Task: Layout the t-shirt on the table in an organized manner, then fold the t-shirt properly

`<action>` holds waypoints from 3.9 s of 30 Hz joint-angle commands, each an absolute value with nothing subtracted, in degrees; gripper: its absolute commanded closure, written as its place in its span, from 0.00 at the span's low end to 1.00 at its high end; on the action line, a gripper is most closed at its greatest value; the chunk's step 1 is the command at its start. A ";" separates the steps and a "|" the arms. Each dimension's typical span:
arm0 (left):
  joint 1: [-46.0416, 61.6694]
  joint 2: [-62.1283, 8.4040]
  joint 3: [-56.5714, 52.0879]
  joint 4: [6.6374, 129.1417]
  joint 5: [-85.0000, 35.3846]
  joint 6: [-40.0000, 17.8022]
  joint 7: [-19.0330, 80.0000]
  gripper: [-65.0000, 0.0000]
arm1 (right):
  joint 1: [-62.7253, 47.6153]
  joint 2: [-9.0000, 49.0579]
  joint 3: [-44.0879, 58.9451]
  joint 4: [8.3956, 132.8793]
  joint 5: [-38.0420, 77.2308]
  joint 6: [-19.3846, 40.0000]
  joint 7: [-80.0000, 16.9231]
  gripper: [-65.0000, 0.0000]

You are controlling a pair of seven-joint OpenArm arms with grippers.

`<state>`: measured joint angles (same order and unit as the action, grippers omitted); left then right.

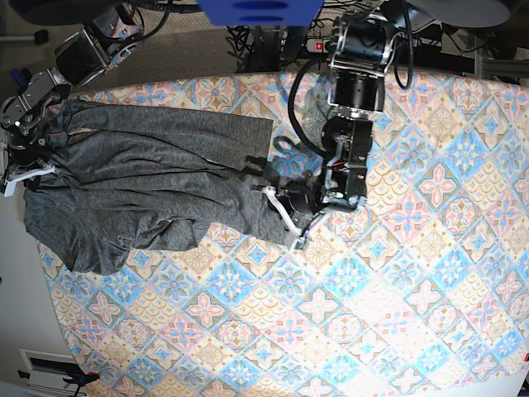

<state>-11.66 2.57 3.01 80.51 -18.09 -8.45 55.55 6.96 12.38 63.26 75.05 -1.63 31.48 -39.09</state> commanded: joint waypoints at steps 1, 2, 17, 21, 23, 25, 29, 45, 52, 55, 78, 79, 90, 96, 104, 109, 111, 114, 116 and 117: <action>-13.14 1.63 2.86 81.80 -18.24 -8.22 54.73 1.00 | 7.69 13.67 63.34 76.09 -0.75 31.43 -37.49 1.00; -13.41 1.01 2.86 81.89 -18.24 -8.22 54.73 1.00 | 7.69 13.67 63.34 76.09 -0.75 31.43 -37.58 1.00; -10.24 0.31 2.95 95.16 -18.15 0.31 54.81 0.83 | 7.69 13.67 63.34 76.09 -0.75 31.43 -37.58 1.00; -10.07 0.13 2.95 98.33 -18.24 1.54 55.69 0.81 | 7.69 13.67 63.34 76.09 -0.75 31.43 -37.58 1.00; -10.15 0.13 2.95 98.33 -18.24 1.54 57.98 0.81 | 7.69 13.67 63.34 76.09 -0.75 31.43 -37.58 1.00; -10.07 0.13 3.03 98.33 -18.24 1.45 60.79 0.81 | 7.69 13.67 63.34 76.09 -0.75 31.52 -37.58 1.00; -9.01 0.40 2.95 98.07 -18.24 1.45 63.08 0.80 | 6.99 13.67 63.34 76.09 -0.75 31.52 -37.58 1.00; -7.43 1.36 3.21 86.99 -18.24 1.19 58.42 0.80 | 5.76 13.58 63.25 76.09 -0.75 31.52 -37.58 1.00; -9.89 3.47 3.30 79.78 -18.33 -3.65 58.24 0.81 | 5.76 13.58 63.25 76.09 -0.75 31.52 -37.58 1.00; -9.98 4.09 3.21 79.78 -18.33 -3.74 58.42 0.98 | 5.76 13.58 63.25 76.09 -0.75 31.52 -37.58 1.00; -11.91 3.91 -4.53 107.91 -18.42 -7.52 75.38 1.00 | 5.85 13.58 63.34 76.26 -0.75 31.52 -37.32 1.00; -12.53 3.91 -4.88 107.91 -18.42 -7.52 75.56 1.00 | 5.85 13.58 63.34 76.53 -0.75 31.52 -37.32 1.00; -12.97 1.63 -4.88 111.78 -21.32 -7.60 78.90 1.00 | 5.85 13.58 63.34 94.99 -0.75 31.52 -37.58 1.00; -9.98 1.63 1.98 107.30 -21.67 -7.25 78.20 1.00 | 5.76 13.32 62.37 94.64 -0.75 31.60 -37.58 1.00; -5.76 6.37 7.16 98.15 -22.11 5.05 64.40 0.83 | 1.98 11.12 56.31 95.16 -0.75 31.60 -37.32 1.00; -6.20 6.99 7.34 92.26 -22.29 9.80 62.81 0.82 | 1.36 11.12 56.22 95.16 -0.75 31.60 -37.58 1.00; -6.20 6.90 7.34 92.26 -22.20 9.80 62.81 0.82 | 1.19 11.12 56.22 95.16 -0.75 31.60 -37.58 1.00; -5.67 6.46 7.25 92.26 -22.29 9.98 62.55 0.82 | 0.66 11.12 56.22 95.16 -0.75 31.60 -37.58 1.00; -5.58 6.29 7.25 92.18 -21.93 10.07 62.46 0.82 | 0.48 11.12 56.22 95.16 -0.75 31.60 -37.49 1.00; -5.58 6.20 7.25 92.18 -21.76 10.07 62.46 0.82 | 0.48 11.12 56.22 95.16 -0.75 31.60 -37.58 1.00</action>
<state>-4.56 5.98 7.11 91.15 -21.41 10.15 63.00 -0.14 10.00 56.07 94.08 -1.61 31.90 -39.16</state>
